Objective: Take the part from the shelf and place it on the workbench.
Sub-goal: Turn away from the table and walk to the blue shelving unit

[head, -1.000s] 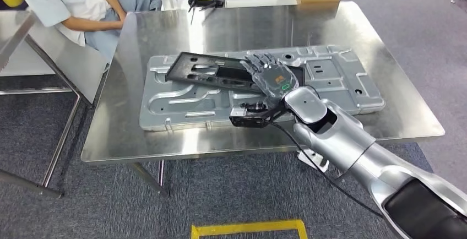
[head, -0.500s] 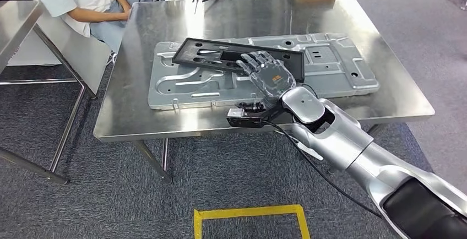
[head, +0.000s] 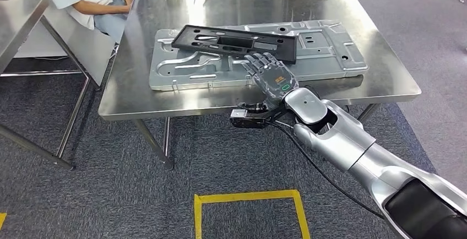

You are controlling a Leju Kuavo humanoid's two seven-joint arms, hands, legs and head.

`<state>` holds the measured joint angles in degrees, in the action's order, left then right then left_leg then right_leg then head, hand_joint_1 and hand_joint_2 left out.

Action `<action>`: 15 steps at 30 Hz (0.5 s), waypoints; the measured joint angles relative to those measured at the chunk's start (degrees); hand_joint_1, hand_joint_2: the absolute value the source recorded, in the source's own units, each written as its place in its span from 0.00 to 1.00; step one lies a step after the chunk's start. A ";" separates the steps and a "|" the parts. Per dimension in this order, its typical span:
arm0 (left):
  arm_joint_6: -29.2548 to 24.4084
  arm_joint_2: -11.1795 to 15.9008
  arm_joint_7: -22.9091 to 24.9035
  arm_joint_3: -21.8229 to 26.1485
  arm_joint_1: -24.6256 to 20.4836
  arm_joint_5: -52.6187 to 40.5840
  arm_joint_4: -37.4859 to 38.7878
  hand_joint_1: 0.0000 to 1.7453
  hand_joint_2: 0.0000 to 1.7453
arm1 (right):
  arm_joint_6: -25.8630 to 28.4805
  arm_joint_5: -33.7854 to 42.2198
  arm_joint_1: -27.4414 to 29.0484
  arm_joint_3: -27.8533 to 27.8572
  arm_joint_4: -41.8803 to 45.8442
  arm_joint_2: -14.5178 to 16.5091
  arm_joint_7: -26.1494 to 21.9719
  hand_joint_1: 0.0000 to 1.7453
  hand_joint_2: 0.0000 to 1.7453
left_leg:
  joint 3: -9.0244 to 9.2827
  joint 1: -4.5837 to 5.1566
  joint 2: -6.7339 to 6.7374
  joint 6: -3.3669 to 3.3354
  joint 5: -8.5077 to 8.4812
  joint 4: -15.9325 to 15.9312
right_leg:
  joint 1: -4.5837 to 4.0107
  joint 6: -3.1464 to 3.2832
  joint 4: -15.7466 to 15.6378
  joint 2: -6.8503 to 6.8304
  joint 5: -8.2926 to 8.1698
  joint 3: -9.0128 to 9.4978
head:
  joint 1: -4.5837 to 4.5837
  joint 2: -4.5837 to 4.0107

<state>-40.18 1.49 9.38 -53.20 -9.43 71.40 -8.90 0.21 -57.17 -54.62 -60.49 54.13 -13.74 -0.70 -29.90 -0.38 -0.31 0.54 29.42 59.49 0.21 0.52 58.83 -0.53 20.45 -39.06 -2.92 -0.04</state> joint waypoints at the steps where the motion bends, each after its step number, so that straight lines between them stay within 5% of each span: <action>1: -0.01 0.04 0.16 0.00 -0.03 -0.01 0.00 0.00 0.00 | 0.01 0.01 -0.07 0.04 0.02 -0.02 -0.01 0.00 0.00 | 0.52 0.21 -0.03 -0.41 0.32 -1.19 | 0.00 -0.34 -0.11 -0.09 -0.50 -0.09 | -0.01 0.00; 3: 0.03 0.08 0.27 0.00 -0.01 0.00 0.00 0.00 0.00 | -0.01 0.01 -0.13 0.05 0.01 -0.02 -0.01 0.00 0.00 | -0.15 0.09 0.10 -1.42 -0.69 -1.57 | 0.05 -1.03 -0.24 -0.05 -0.83 -0.38 | 0.00 0.00; 4: 0.07 0.08 0.26 0.00 0.01 0.02 0.00 0.00 0.00 | -0.01 0.02 -0.13 0.05 0.01 -0.03 -0.01 0.00 0.00 | -0.53 -0.04 0.23 -1.89 -1.36 -1.71 | 0.10 -1.34 0.57 0.08 0.31 -0.85 | 0.13 0.00; 8: 0.25 0.10 0.24 0.00 0.01 0.03 0.00 0.00 0.00 | -0.03 0.03 0.00 0.05 0.02 -0.04 -0.02 0.00 0.00 | -3.37 -0.17 0.56 -2.87 -3.98 -1.77 | 0.48 -2.18 12.95 0.33 9.69 -4.39 | 0.53 0.00; 10: 0.29 0.16 0.19 0.00 0.05 0.04 0.00 0.00 0.00 | -0.04 0.03 0.13 0.05 0.01 -0.04 -0.02 0.00 0.00 | -5.22 -0.16 0.55 -2.72 -5.18 -1.49 | 0.59 -2.36 15.76 0.33 9.32 -3.60 | 0.54 0.00; 12: 0.29 0.23 0.19 0.00 0.06 0.04 0.00 0.00 0.00 | -0.04 0.03 0.10 0.05 0.02 -0.03 -0.02 0.00 0.00 | -6.93 -0.16 0.52 -2.34 -6.19 -0.99 | 0.76 -2.24 11.14 0.34 6.81 0.91 | 0.52 0.00; 15: 0.27 0.26 0.33 0.00 0.02 0.03 0.00 0.00 0.00 | -0.04 0.02 -0.03 0.07 0.22 0.00 -0.02 0.00 0.00 | -8.53 -0.05 0.42 -1.31 -7.54 -0.50 | 0.44 -1.66 1.53 0.48 7.41 7.35 | 0.45 0.00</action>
<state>-39.91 1.74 9.71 -53.20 -9.41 71.43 -8.90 0.17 -57.14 -54.65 -60.42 54.35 -13.74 -0.72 -38.43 -0.43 0.11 -0.77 21.88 58.99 0.65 -1.15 60.36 -0.05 27.86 -31.72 -2.47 -0.04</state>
